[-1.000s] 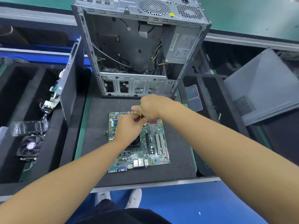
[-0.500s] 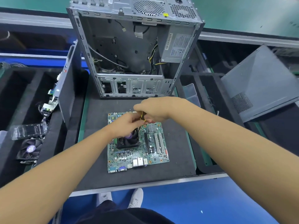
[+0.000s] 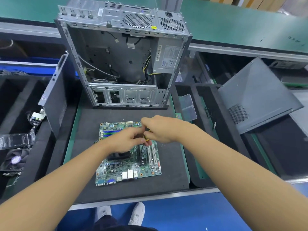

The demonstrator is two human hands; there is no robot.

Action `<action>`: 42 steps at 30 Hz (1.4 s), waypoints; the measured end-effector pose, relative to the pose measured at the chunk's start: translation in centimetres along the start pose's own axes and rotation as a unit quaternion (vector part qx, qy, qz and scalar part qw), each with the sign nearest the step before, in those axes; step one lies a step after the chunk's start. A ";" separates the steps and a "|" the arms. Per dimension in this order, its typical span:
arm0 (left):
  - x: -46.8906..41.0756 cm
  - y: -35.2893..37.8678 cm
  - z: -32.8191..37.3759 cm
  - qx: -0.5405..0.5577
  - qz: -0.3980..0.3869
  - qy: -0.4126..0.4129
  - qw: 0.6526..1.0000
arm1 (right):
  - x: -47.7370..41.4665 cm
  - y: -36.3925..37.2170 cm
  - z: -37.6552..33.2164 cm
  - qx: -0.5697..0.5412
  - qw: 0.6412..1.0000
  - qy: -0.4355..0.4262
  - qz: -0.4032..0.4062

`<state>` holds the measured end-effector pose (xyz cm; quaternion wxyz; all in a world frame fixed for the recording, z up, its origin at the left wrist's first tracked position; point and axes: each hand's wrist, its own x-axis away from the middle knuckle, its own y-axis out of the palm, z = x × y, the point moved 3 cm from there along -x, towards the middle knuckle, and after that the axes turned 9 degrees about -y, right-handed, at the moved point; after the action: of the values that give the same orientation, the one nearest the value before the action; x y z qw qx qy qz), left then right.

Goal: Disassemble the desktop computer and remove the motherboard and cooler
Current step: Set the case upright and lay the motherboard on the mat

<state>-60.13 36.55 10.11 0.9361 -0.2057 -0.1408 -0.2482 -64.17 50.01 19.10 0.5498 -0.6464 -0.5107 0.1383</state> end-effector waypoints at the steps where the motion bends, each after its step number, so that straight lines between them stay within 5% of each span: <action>1: 0.2 -0.3 -0.3 -0.002 -0.009 -0.004 1.000 | -0.1 0.2 -0.2 -0.012 1.000 -0.001 0.003; 21: 7.3 -7.4 -5.1 0.159 0.027 -0.062 0.985 | -7.1 0.8 -7.9 -0.031 0.997 -0.064 0.041; 42: 22.8 -19.7 -14.8 0.137 0.091 -0.089 0.982 | -20.3 1.9 -24.7 -0.018 0.997 -0.069 0.034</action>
<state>-49.01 4.94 11.73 0.9578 -0.1087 -0.2370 -0.1211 -53.86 19.73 18.58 0.4963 -0.6619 -0.5278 0.1922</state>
